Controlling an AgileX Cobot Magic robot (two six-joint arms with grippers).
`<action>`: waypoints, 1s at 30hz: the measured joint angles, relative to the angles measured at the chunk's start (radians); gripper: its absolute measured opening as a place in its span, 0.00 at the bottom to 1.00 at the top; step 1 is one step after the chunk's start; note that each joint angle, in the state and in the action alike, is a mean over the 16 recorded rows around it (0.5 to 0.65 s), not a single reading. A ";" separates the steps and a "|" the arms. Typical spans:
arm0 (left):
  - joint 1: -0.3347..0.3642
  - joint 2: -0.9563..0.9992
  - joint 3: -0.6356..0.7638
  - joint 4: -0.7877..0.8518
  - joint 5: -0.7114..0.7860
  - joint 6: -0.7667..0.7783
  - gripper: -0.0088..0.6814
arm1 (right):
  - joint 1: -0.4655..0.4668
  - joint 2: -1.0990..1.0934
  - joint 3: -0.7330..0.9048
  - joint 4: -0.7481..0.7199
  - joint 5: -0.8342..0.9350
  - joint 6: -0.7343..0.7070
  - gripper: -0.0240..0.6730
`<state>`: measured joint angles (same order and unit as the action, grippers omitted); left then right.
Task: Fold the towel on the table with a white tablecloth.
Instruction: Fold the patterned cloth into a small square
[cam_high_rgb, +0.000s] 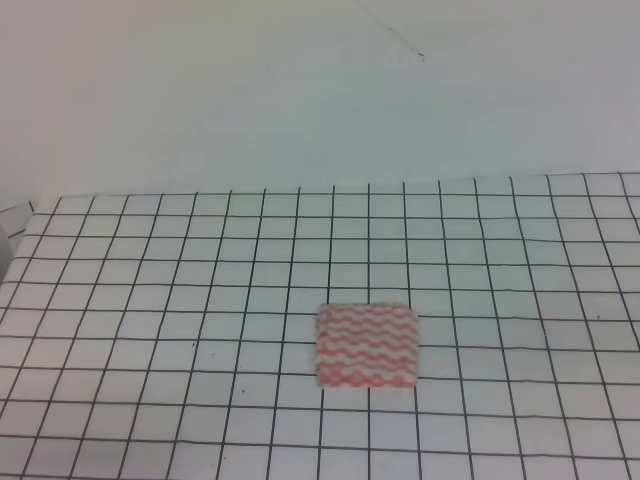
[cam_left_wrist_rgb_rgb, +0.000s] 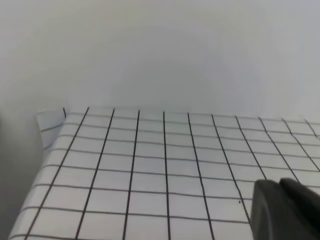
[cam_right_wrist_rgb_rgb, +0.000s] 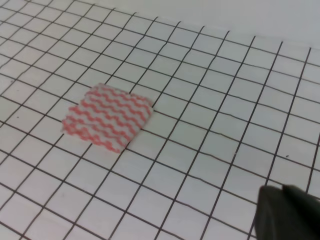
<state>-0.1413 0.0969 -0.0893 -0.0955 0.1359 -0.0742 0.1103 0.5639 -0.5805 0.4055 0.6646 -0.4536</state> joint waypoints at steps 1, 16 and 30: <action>0.002 -0.022 0.021 0.005 0.017 -0.013 0.01 | 0.000 0.000 0.000 0.000 0.000 0.000 0.03; 0.003 -0.116 0.093 0.011 0.194 -0.063 0.01 | 0.000 0.000 0.000 0.001 0.001 0.000 0.03; 0.003 -0.116 0.093 0.011 0.192 -0.064 0.01 | -0.034 -0.033 0.011 -0.003 -0.024 -0.007 0.03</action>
<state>-0.1379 -0.0196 0.0040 -0.0849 0.3276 -0.1381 0.0766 0.5313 -0.5691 0.4026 0.6403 -0.4608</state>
